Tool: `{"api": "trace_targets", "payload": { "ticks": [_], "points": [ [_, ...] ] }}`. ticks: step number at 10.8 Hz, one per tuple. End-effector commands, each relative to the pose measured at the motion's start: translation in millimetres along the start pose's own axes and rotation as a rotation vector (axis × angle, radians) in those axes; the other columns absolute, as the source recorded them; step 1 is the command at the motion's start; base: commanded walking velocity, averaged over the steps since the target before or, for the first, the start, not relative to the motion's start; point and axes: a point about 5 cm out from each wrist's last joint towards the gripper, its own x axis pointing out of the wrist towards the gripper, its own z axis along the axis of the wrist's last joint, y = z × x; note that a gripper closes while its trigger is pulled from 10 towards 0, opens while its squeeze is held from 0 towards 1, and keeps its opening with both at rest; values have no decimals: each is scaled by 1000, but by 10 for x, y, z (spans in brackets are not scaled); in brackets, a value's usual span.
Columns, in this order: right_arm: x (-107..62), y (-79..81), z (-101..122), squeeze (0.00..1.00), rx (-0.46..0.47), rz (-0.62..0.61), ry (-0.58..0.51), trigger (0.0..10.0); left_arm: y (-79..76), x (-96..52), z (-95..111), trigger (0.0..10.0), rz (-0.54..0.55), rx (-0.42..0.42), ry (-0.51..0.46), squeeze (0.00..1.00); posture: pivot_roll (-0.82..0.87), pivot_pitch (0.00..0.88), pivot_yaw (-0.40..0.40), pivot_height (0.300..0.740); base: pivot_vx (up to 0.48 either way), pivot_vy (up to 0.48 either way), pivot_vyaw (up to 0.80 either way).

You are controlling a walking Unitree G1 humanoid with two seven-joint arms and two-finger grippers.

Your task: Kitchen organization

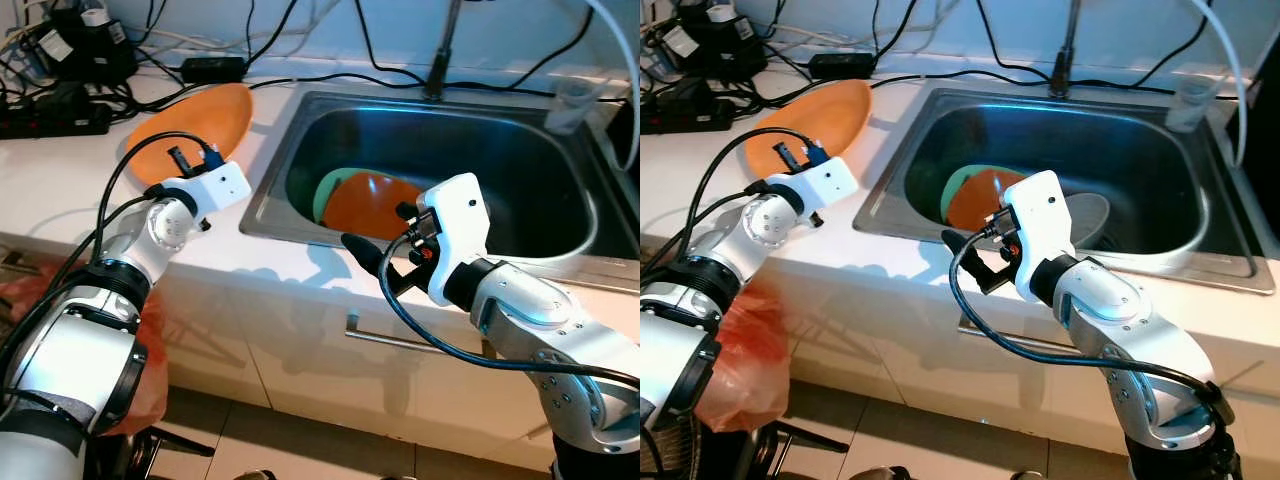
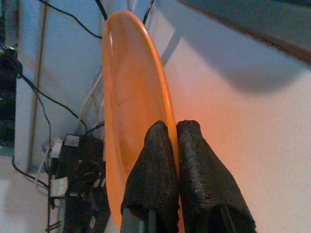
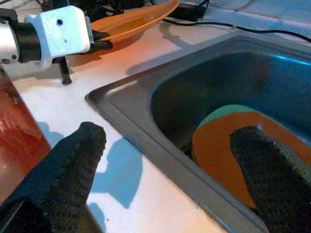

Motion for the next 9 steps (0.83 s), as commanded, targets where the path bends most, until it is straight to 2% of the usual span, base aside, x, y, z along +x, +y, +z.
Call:
{"api": "trace_targets", "payload": {
  "ticks": [1, 3, 5, 9],
  "points": [
    [16, 0, 33, 0, -6, -4, -17, 10000, -291, -33, -54, 0, -93, 41, 24, 0, -140, 97, 40, 740, 0, 0, 0],
    [13, -3, 29, 0, -2, -14, -22, 10000, -294, 15, 125, 0, -60, 59, -53, 0, -142, 94, 49, 740, 0, 0, 0],
    [15, -44, 19, 0, -8, -47, -18, 10000, -291, 79, 386, 0, -28, 56, -142, 0, -150, 86, 61, 740, 0, 0, 0],
    [1, -141, -29, 0, -14, -133, 4, 10000, -341, 157, 824, 0, -27, 51, -264, 0, -168, 75, 94, 740, 0, 0, 0]
  ]
}}
